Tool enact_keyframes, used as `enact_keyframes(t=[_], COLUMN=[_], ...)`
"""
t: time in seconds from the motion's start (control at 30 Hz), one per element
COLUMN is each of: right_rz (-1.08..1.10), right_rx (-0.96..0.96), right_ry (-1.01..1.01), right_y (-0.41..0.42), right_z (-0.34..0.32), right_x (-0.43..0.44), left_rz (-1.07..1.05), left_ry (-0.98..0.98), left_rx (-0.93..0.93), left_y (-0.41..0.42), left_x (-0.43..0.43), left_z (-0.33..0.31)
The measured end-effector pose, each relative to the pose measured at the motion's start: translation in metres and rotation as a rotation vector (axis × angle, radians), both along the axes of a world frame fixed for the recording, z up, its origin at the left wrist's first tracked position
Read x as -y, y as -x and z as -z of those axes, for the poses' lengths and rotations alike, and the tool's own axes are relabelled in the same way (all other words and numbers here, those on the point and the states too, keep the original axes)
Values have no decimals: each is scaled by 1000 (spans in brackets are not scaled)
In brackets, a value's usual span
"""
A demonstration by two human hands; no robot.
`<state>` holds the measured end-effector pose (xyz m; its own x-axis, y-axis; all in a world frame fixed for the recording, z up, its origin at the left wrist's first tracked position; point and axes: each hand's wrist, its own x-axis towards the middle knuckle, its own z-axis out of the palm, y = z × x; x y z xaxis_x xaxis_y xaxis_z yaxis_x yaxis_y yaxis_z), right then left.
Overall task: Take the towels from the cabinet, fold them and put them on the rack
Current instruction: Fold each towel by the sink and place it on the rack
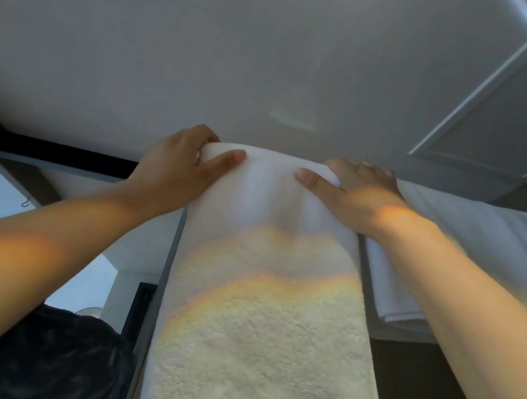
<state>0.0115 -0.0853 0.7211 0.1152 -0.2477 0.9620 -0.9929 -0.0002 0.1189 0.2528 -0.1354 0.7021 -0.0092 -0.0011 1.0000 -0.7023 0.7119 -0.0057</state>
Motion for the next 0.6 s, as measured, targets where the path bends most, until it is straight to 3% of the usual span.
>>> enact_keyframes(t=[0.13, 0.23, 0.33, 0.53, 0.6], right_rz=[10, 18, 12, -320, -411], right_rx=[-2, 5, 6, 89, 178], right_ry=[-11, -41, -34, 335, 303], right_y=[-1, -2, -1, 4, 9], right_z=[2, 3, 7, 77, 105], right_x=[-2, -4, -8, -28, -31], left_rz=[197, 398, 513, 613, 659], left_ry=[-63, -223, -247, -241, -243], left_rx=[-218, -166, -195, -223, -224], left_y=[3, 3, 6, 19, 23], left_x=[0, 4, 1, -2, -4], left_z=[35, 56, 59, 60, 61])
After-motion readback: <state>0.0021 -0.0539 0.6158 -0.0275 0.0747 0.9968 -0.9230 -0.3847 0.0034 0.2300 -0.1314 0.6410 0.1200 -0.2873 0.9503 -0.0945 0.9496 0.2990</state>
